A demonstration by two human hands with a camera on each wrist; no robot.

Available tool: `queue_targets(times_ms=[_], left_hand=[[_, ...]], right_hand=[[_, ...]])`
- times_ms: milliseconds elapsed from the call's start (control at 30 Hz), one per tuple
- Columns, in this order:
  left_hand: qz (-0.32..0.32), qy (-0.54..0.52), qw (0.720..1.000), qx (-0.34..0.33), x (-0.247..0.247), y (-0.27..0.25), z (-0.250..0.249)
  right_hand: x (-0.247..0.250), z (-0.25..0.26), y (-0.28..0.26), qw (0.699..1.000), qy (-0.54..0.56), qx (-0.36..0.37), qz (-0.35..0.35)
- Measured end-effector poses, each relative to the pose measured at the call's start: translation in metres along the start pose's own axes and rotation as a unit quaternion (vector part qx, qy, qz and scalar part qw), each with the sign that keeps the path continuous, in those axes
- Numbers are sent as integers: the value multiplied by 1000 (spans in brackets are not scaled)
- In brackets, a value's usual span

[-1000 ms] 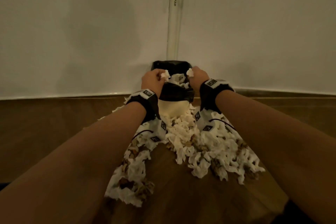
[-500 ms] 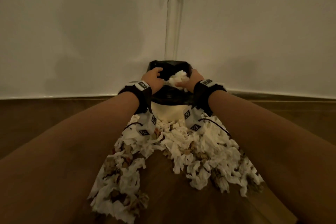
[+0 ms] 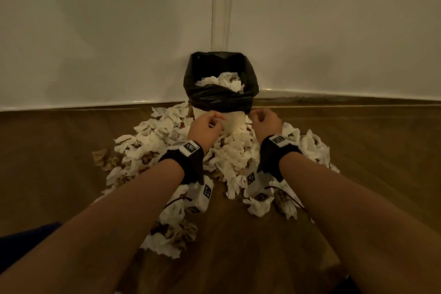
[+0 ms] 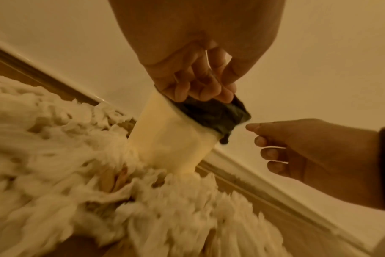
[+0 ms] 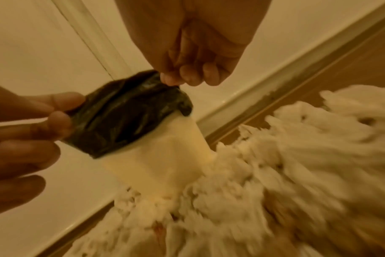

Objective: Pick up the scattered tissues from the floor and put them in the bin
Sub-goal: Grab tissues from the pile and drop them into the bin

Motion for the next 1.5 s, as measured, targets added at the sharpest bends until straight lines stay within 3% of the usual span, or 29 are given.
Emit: queue_targets(times_ms=[167, 300, 400, 533, 733, 900, 1000, 1100, 1233, 1367, 1500], left_hand=[[107, 162, 980, 34, -40, -27, 47], [208, 322, 924, 13, -71, -50, 71], [223, 407, 886, -6, -90, -65, 79], [222, 461, 858, -31, -105, -76, 86], [290, 532, 796, -17, -114, -80, 102], [281, 537, 795, -3, -111, -82, 117], [257, 515, 818, 17, -105, -82, 125], [285, 490, 823, 47, -102, -81, 132], [304, 411, 858, 43, -98, -86, 138], [350, 458, 816, 44, -99, -87, 140], [341, 473, 810, 52, -97, -87, 140]], right_hand=[[-12, -53, -57, 996, -35, -79, 14], [-19, -87, -97, 990, -63, -126, 5], [-24, -104, -118, 985, -81, -149, 12], [-29, -117, -135, 976, -140, -166, 30], [-38, -122, -154, 956, -203, -186, 98], [-50, -124, -164, 946, -187, -192, 185], [-55, -127, -172, 939, -194, -185, 217], [-56, -130, -178, 935, -200, -177, 235], [-54, -132, -179, 940, -186, -165, 234], [-52, -130, -176, 944, -168, -177, 222], [-52, -139, -179, 957, -109, -216, 158]])
Point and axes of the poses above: each hand's wrist, its own y-axis towards the middle knuckle, its own x-axis out of the back of the hand, z = x × y, the point moved 2 cm from there along y, towards the middle knuckle, and after that the axes turned 10 degrees about x, right-handed, at the moved point
